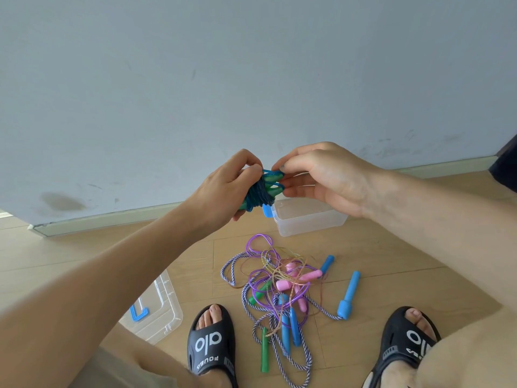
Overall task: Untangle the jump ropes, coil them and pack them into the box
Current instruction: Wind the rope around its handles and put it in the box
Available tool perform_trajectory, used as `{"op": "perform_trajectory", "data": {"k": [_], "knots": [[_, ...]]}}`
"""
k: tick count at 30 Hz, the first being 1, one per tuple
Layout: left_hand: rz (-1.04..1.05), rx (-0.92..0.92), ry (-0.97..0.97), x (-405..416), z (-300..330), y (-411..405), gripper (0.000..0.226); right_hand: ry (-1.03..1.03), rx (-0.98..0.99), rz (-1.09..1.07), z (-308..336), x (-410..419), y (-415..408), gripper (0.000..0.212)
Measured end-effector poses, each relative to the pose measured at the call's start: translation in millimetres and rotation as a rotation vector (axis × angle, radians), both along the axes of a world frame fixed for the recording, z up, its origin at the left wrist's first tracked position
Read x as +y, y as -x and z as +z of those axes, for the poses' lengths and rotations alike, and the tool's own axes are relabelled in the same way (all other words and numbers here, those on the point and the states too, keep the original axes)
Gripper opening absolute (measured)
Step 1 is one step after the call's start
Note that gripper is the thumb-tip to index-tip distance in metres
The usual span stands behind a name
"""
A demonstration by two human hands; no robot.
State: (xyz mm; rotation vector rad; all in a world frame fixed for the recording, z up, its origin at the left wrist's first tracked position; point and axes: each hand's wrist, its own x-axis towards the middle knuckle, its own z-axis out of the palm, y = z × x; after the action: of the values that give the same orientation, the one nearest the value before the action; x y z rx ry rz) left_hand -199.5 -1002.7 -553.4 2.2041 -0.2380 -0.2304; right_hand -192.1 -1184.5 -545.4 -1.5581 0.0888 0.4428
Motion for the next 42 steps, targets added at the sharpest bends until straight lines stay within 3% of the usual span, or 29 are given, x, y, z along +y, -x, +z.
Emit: {"op": "perform_trajectory", "data": {"k": [7,16,23,33,42], "knots": [[0.032,0.043,0.055,0.5,-1.8,-1.9,0.017,-0.067,-0.011,-0.043,-3.3,3.9,2.3,0.018],[0.011,0.187,0.206,2.7,-0.9,-3.9,0.024,0.122,-0.266,-0.078,-6.6,10.6,4.3,0.008],[-0.011,0.211,0.178,-3.5,-2.1,-4.3,0.023,0.146,-0.227,-0.186,-4.9,14.9,5.5,0.003],[0.005,0.140,0.172,-6.3,-0.1,-4.5,0.023,-0.040,-0.048,-0.324,-1.8,19.4,6.7,0.007],[-0.101,0.038,0.014,-4.4,4.4,-1.2,0.012,-0.018,0.004,-0.326,-0.8,18.0,4.2,0.014]]}}
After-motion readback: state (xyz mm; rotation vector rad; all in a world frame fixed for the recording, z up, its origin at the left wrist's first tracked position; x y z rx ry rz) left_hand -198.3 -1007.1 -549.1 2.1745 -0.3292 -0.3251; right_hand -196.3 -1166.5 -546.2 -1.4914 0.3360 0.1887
